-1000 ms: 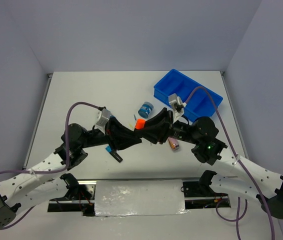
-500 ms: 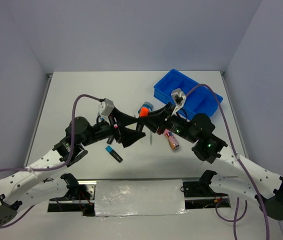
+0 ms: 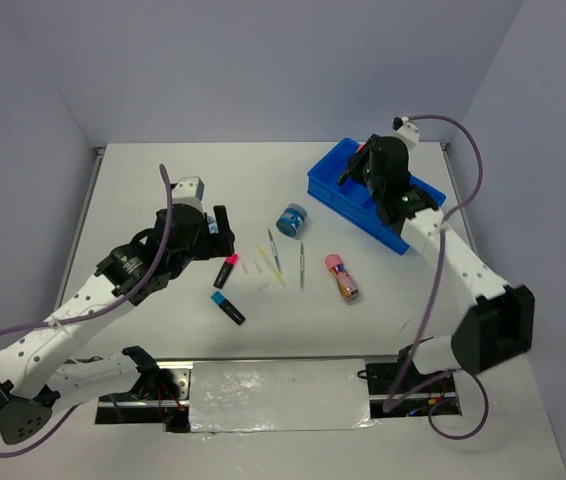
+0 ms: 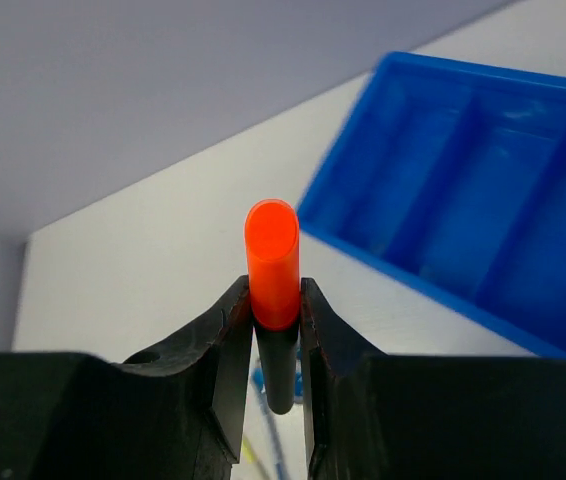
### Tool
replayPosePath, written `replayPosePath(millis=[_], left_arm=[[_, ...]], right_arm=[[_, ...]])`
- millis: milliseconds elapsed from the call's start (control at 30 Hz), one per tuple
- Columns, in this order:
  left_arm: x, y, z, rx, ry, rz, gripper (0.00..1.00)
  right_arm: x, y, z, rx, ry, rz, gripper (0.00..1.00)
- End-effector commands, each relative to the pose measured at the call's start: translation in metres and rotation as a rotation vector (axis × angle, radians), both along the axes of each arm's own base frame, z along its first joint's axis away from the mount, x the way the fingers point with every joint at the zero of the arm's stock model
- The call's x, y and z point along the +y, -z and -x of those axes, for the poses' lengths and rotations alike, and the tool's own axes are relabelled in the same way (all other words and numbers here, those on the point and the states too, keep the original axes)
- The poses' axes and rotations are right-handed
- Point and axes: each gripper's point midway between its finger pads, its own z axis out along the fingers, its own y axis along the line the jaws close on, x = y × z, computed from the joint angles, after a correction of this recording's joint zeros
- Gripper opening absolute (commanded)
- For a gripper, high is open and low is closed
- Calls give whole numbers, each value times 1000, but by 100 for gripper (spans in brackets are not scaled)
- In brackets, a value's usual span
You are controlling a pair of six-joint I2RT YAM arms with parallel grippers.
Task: Sort the stationery into containers
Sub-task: Place the pen in the storage box.
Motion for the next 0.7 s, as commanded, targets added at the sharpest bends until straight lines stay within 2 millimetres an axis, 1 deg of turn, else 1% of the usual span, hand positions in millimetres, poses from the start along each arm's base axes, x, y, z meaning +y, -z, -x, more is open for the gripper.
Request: replayPosePath(millis=[0, 33, 67, 100, 133, 167, 200, 267, 300, 333, 367, 400, 433, 467, 500, 600, 633, 667], left_arm=[[41, -13, 18, 24, -120, -83, 99], [44, -11, 21, 34, -117, -97, 99], [46, -8, 24, 43, -97, -124, 99], [44, -5, 26, 51, -75, -131, 99], [44, -2, 28, 57, -66, -141, 99], [45, 3, 29, 67, -52, -164, 99], [46, 9, 30, 82, -46, -179, 99], [45, 18, 32, 103, -24, -200, 99], [45, 26, 33, 113, -18, -212, 99], [45, 30, 33, 117, -11, -220, 99], [46, 38, 34, 130, -13, -235, 99], [45, 40, 33, 126, -8, -232, 99], [44, 42, 32, 127, -4, -235, 99], [44, 46, 32, 132, 1, -241, 99], [44, 47, 31, 133, -4, -242, 99], [44, 48, 30, 136, -6, -245, 99], [43, 48, 30, 135, -4, -244, 99], [43, 48, 31, 131, 0, -241, 99]], right_arm=[[-27, 9, -38, 74, 132, -26, 0], [-25, 31, -57, 127, 138, -16, 0], [-24, 39, -65, 160, 131, -12, 0], [-25, 25, -79, 141, 144, -24, 0], [-24, 49, -93, 196, 149, -7, 0], [-24, 54, -100, 213, 150, -9, 0], [-25, 65, -115, 245, 170, -19, 0], [-25, 76, -127, 279, 170, -29, 2], [-25, 70, -137, 271, 174, -37, 3], [-26, 94, -141, 332, 185, -24, 4], [-26, 99, -146, 343, 191, -20, 4], [-24, 108, -155, 356, 186, -15, 5], [-24, 116, -157, 379, 183, -11, 9], [-24, 110, -163, 369, 187, -18, 10], [-26, 130, -166, 411, 203, -9, 10], [-28, 145, -169, 432, 201, -19, 10], [-28, 153, -172, 443, 187, -33, 12], [-28, 154, -173, 445, 187, -34, 13]])
